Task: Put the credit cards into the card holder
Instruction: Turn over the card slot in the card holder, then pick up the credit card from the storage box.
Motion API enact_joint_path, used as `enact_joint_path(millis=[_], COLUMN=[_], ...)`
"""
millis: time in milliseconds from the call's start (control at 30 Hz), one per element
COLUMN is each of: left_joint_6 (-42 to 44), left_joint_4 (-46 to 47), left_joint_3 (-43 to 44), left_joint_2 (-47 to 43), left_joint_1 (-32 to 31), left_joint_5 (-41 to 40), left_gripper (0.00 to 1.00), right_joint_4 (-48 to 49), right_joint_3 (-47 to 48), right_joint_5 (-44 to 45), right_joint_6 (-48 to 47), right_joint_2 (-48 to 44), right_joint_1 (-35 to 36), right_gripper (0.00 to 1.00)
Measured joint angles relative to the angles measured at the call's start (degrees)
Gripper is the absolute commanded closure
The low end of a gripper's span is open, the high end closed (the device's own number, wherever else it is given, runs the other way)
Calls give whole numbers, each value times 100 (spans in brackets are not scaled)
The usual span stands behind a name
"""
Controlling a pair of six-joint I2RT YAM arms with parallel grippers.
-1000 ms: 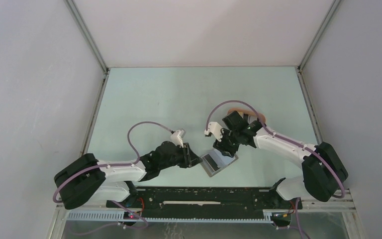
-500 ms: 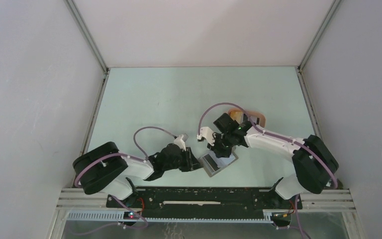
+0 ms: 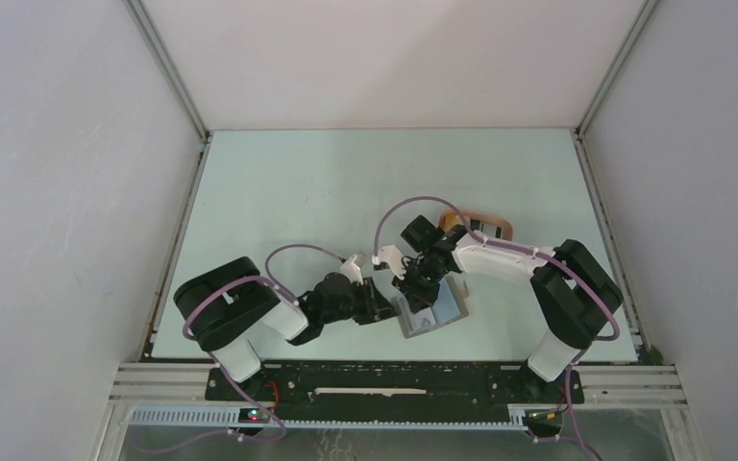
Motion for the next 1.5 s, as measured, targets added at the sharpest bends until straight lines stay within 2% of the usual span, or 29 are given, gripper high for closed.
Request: enact_joint_path(millis=[200, 400, 433, 467, 600, 633, 733, 833, 900, 933, 967, 1100, 1267, 1500], left_joint_6=[61, 417, 509, 632, 1318, 1541, 2221, 2887, 3287, 3473, 3622, 4070, 4409, 4784], left_joint_4=[109, -352, -481, -671, -1790, -2146, -3093, -3827, -4234, -4444, -4636, -5412, -6190, -7427], left_joint_3=[-195, -308, -306, -302, -131, -7, 501, 1084, 1443, 1624, 1786, 2332, 2793, 3687], left_joint_2=[-153, -809, -975, -1217, -2334, -2623, -3370, -3978, -4317, -4457, -4564, -4848, -4859, -4295], left_joint_1=[26, 26, 26, 26, 26, 26, 26, 26, 28, 31, 35, 74, 297, 369], left_joint_5=[-42, -111, -149, -210, -525, -645, -1036, -1440, -1731, -1880, -2028, -2612, -2918, -2966], left_gripper=[67, 66, 65, 65, 62, 60, 53, 39, 25, 11, 2, 0, 0, 0], right_joint_4=[-188, -321, -323, -321, -280, -271, -249, -352, -321, -245, -142, 372, 804, 1294], right_joint_3=[-2, -2, -2, -2, 9, 33, 260, 831, 1161, 1215, 1213, 901, 811, 811], right_joint_5=[-278, -737, -791, -837, -903, -901, -1091, -1690, -2083, -2181, -2234, -1950, -1353, -1047], right_joint_6=[-90, -284, -297, -304, -330, -337, -236, 55, 341, 498, 686, 1670, 2758, 3803], right_joint_2=[-214, -1370, -1545, -1722, -2371, -2507, -2677, -2361, -2009, -1880, -1764, -1375, -807, 11], right_joint_1=[-350, -1198, -1344, -1526, -2166, -2293, -2675, -3161, -3482, -3602, -3713, -4026, -4197, -4350], right_gripper=[74, 64, 59, 50, 4, 1, 0, 1, 2, 3, 3, 5, 8, 25])
